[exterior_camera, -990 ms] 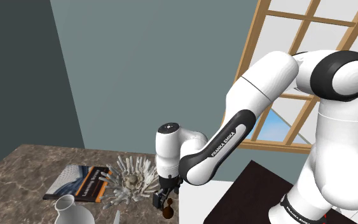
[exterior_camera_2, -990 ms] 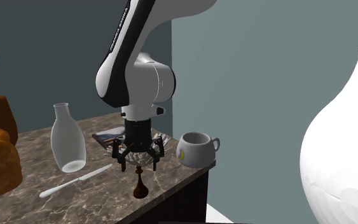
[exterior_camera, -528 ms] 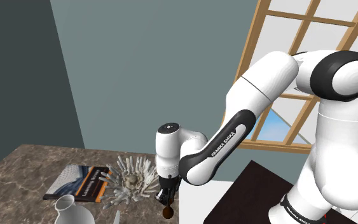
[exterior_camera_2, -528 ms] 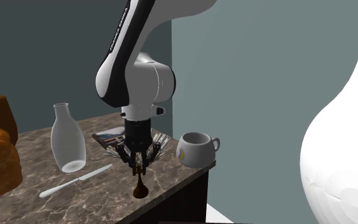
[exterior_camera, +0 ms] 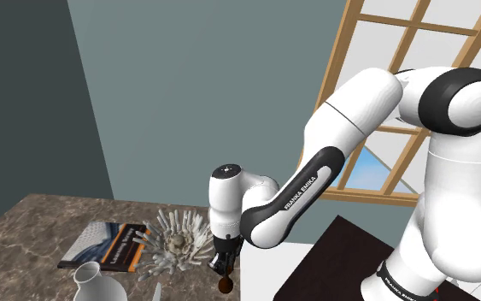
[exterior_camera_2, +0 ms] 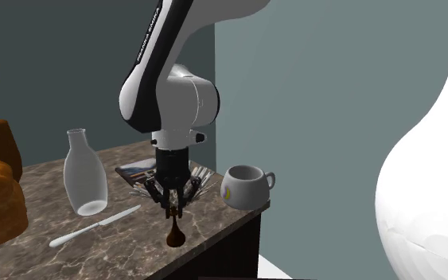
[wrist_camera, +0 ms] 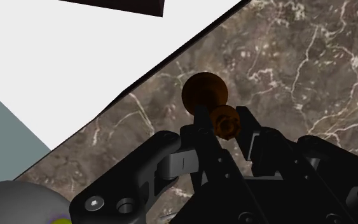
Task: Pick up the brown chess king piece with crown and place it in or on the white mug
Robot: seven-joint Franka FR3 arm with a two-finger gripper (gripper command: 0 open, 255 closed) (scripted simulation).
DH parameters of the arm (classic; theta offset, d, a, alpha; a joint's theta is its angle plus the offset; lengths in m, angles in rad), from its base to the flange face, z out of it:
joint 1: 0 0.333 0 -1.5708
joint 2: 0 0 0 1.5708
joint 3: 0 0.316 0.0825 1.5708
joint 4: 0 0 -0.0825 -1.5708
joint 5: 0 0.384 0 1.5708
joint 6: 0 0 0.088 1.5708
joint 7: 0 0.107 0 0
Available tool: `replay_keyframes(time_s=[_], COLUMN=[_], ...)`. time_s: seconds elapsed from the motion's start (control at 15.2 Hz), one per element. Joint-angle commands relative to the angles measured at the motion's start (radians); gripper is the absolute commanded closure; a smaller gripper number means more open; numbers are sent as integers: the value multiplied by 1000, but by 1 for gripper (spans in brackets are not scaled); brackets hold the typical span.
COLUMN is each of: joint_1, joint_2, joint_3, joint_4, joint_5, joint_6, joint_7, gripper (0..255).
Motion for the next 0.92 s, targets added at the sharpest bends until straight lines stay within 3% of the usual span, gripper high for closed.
replay_keyframes(time_s=[0.0,0.86], joint_1=[-6,-38], joint_2=[-19,-173], joint_3=[7,49], joint_4=[-2,16], joint_5=[12,106], joint_6=[-17,-175], joint_7=[-7,-62], gripper=[255,255])
